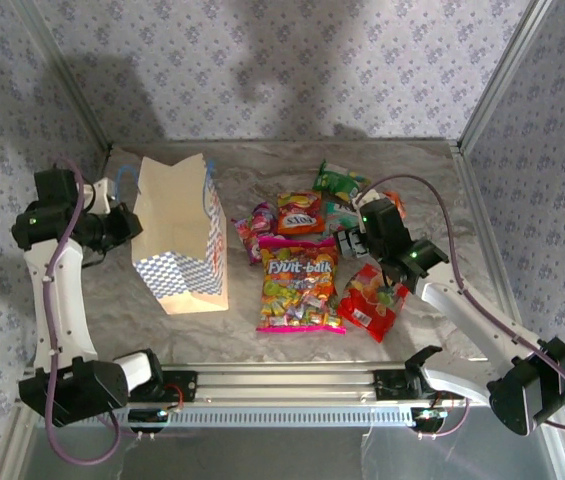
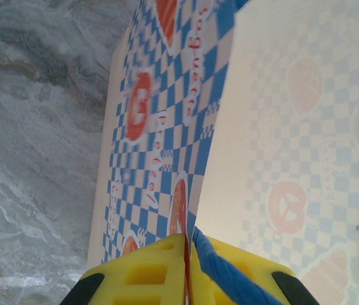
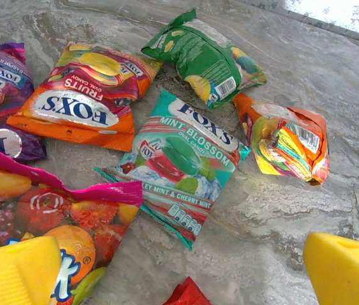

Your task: Place the snacks into the paper bag

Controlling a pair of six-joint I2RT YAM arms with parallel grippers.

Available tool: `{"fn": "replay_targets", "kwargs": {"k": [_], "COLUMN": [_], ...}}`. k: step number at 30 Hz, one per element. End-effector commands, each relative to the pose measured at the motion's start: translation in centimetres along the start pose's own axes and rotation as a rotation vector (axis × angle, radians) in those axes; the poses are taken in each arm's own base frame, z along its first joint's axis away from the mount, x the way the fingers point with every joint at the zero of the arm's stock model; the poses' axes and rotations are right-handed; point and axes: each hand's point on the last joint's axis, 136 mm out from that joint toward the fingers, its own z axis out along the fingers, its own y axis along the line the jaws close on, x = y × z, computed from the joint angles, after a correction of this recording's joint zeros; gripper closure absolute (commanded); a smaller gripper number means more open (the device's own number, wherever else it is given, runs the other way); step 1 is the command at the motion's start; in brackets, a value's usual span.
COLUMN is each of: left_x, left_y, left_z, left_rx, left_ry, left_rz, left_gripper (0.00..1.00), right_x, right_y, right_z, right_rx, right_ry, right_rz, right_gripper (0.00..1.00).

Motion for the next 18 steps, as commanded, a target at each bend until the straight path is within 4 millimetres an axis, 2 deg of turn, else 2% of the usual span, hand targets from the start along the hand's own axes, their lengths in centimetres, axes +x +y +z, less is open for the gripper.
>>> {"fn": "replay_targets", "kwargs": {"k": [1,6,9,12,16,18], "left_x": [0.5,1.3,1.4,1.0,0.7,0.5], "left_y": [-0.2,-0.2,-0.3,-0.8,-1.3,-1.7], "left_z": [-0.4,0.4,0.0,-1.2,-2.7,-3.4], "left_rx": [0.005,0.021,0.021,0.015,0.008,0.016], "left_ry": [-0.019,-0.009,-0.033,-0.079,-0.119,-0.138], "left_rz": [0.011,0.017,0.027,0.042,0.047,0.052], "left_gripper": [0.91,0.9,0.84,0.77,0.57,0.53], "right_x": [-0.2,-0.2,-0.1,-0.1,-0.5,-0.5], "right_y": [-0.2,-0.3,-0.3,-0.4,-0.5,-0.5], "right_z": [-0.5,-0.6,-0.7,-1.0,-1.4,-1.3], "right_rx": [-0.005,-0.005,-0.01,-0.008,-0.005,-0.003], "right_ry": [-0.012,-0.005,0.008,0.018,0.021,0.023], "right_rz": [0.032,0.053,0.057,0.056,0.068,0.076], "right_gripper": [0.0,0.0,0.0,0.0,0.0,0.0]}}
